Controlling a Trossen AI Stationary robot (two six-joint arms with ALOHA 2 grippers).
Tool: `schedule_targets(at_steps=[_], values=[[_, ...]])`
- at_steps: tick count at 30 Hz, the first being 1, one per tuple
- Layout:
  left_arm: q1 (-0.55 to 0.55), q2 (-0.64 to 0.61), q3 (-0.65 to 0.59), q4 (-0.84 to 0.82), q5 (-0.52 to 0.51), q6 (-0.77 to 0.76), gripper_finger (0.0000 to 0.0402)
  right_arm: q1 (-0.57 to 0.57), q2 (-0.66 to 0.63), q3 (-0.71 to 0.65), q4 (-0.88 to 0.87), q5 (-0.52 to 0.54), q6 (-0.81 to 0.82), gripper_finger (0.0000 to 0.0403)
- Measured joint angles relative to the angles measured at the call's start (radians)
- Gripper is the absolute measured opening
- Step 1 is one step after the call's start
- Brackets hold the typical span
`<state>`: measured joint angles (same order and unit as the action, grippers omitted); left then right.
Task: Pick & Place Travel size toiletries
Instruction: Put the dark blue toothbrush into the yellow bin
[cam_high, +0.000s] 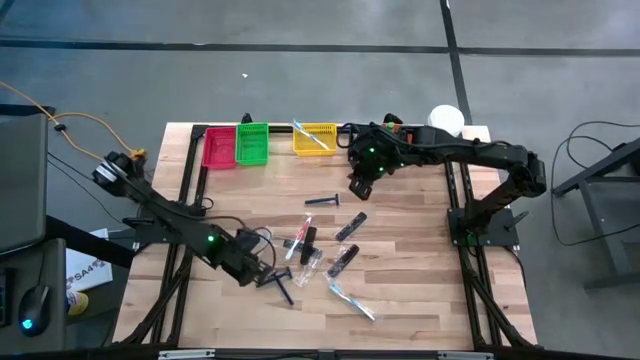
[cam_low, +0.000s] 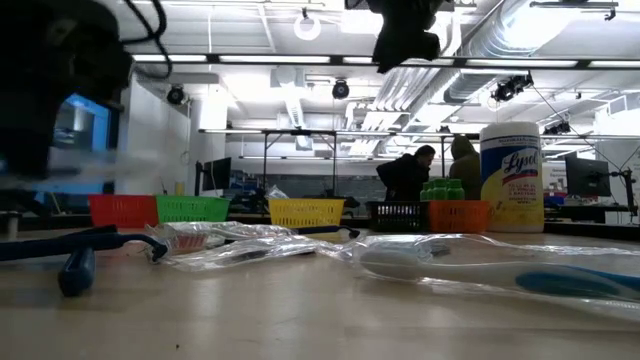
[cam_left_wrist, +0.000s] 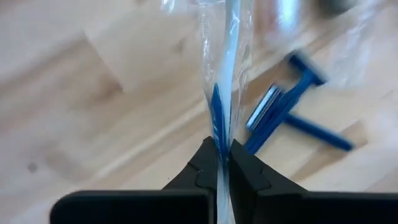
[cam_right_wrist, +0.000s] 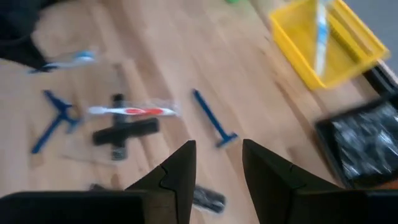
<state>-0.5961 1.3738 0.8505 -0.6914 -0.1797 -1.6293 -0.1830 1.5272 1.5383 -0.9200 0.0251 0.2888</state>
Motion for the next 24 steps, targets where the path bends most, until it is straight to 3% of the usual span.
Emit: schedule_targets(at_steps=[7, 11, 19, 24], values=[[0.0, -0.154, 0.0, 0.02, -0.29, 0.196, 0.0006, 0.042, 0.0, 0.0, 0.143, -0.061, -0.028, 0.0121], [0.0, -0.24, 0.0, 0.068, -0.435, 0.397, 0.0006, 0.058, 0.0, 0.0, 0.234, -0.091, -0.02, 0.0121], [0.001, -0.364, 0.001, 0.295, -0.631, 0.93, 0.0006, 0.07, 0.023, 0.0, 0.428, -0.216, -0.003, 0.0121], [0.06, -0.418, 0.001, 0.368, -0.655, 1.081, 0.0006, 0.082, 0.054, 0.001, 0.542, -0.265, -0.006, 0.0145]])
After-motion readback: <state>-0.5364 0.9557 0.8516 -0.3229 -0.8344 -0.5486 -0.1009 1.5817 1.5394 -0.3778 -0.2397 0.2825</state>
